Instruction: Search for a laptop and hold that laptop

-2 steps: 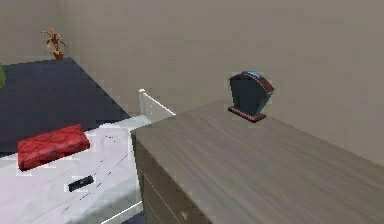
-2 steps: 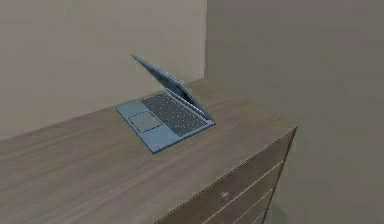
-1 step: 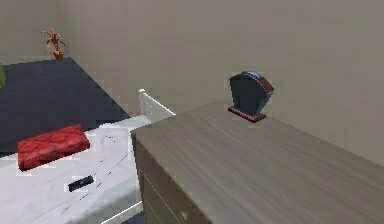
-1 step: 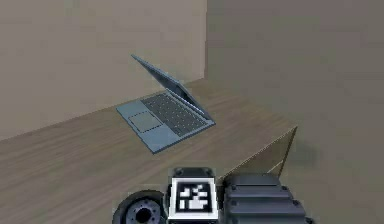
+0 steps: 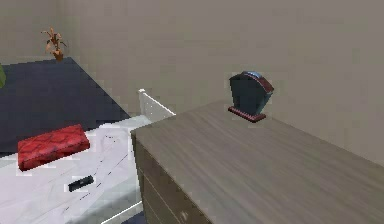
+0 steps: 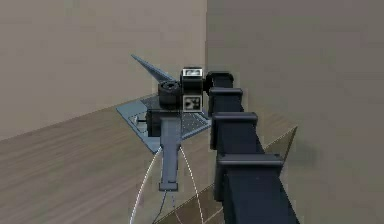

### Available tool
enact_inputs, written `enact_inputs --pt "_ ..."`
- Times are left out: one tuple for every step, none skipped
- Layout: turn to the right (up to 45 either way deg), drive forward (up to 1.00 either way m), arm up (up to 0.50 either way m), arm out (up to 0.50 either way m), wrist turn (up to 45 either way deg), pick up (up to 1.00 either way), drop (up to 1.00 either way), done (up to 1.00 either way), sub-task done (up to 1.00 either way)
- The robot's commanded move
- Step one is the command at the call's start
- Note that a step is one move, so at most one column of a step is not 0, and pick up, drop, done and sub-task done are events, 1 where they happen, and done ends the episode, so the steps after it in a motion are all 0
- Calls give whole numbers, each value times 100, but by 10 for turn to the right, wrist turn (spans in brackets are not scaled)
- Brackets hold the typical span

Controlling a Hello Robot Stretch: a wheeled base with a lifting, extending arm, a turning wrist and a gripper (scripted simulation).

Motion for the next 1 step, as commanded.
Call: enact_inputs --pt "0 0 0 0 450 0 0 0 0"
